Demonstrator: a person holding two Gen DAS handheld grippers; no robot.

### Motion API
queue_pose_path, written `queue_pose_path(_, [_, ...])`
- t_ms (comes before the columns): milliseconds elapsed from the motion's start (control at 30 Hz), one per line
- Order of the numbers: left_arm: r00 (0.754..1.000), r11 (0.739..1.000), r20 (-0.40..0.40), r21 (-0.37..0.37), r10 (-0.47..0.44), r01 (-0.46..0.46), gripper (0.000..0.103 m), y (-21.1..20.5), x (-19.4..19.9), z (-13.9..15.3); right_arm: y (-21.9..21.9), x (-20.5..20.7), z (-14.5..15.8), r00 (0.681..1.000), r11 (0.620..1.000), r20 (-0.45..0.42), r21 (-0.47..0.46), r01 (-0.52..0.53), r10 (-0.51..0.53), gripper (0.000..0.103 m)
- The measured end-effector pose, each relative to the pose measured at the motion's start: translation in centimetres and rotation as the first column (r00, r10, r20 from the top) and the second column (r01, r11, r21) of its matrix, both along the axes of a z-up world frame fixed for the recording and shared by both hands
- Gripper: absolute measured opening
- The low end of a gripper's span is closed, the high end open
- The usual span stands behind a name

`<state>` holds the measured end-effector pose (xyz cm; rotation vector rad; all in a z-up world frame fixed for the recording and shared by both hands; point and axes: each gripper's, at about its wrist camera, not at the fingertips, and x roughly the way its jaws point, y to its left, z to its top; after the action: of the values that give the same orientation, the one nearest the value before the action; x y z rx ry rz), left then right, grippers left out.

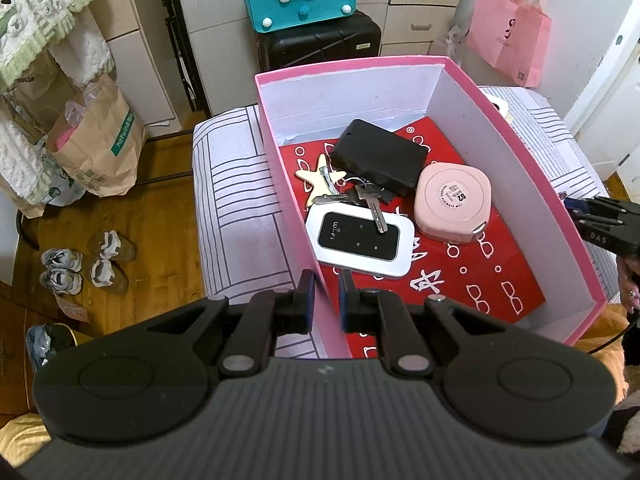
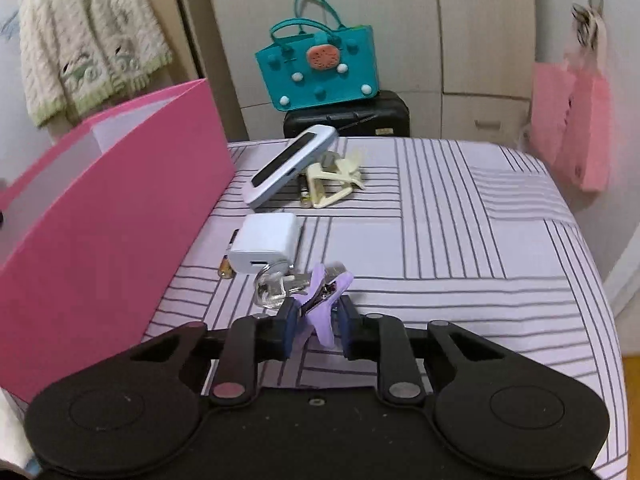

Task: Organize rigid objects
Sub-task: 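Grasp the purple star hair clip with the right gripper, then carry the purple star clip into the pink box and release it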

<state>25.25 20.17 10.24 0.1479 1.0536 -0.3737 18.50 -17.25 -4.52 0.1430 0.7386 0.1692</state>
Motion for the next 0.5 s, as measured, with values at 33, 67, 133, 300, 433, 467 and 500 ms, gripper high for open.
queue_pose_path(33, [1.0,1.0,0.001,-0.001,0.0,0.0,0.011,0.0,0.0,0.0,-0.2,0.0,0.0,1.0,1.0,-0.001,0.001,0.011,-0.011,0.025])
queue_pose_path(67, [1.0,1.0,0.001,-0.002,-0.001,0.001,0.011,0.0,0.0,0.0,-0.2,0.0,0.0,1.0,1.0,-0.003,-0.002,0.021,-0.021,0.024])
queue_pose_path(133, [1.0,1.0,0.001,-0.001,-0.002,0.002,0.011,0.1,0.0,0.0,-0.2,-0.2,0.2,1.0,1.0,0.002,-0.001,0.023,-0.023,0.023])
queue_pose_path(300, [1.0,1.0,0.002,0.003,-0.003,0.003,0.011,0.0,0.0,0.0,1.3,-0.6,2.3,0.998,0.998,0.034,-0.033,-0.057,0.058,0.023])
queue_pose_path(433, [1.0,1.0,0.004,0.011,-0.005,0.005,0.011,-0.1,-0.1,-0.1,2.7,-0.5,5.4,0.986,0.99,0.093,-0.051,-0.132,0.136,0.023])
queue_pose_path(467, [1.0,1.0,0.004,0.011,-0.005,0.005,0.011,-0.1,-0.1,-0.1,3.1,-0.4,6.5,0.98,0.986,0.116,-0.062,-0.154,0.16,0.023])
queue_pose_path(500, [1.0,1.0,0.003,0.009,-0.004,0.004,0.011,-0.1,-0.1,-0.1,3.6,-0.4,7.4,0.973,0.982,0.138,-0.075,-0.176,0.185,0.023])
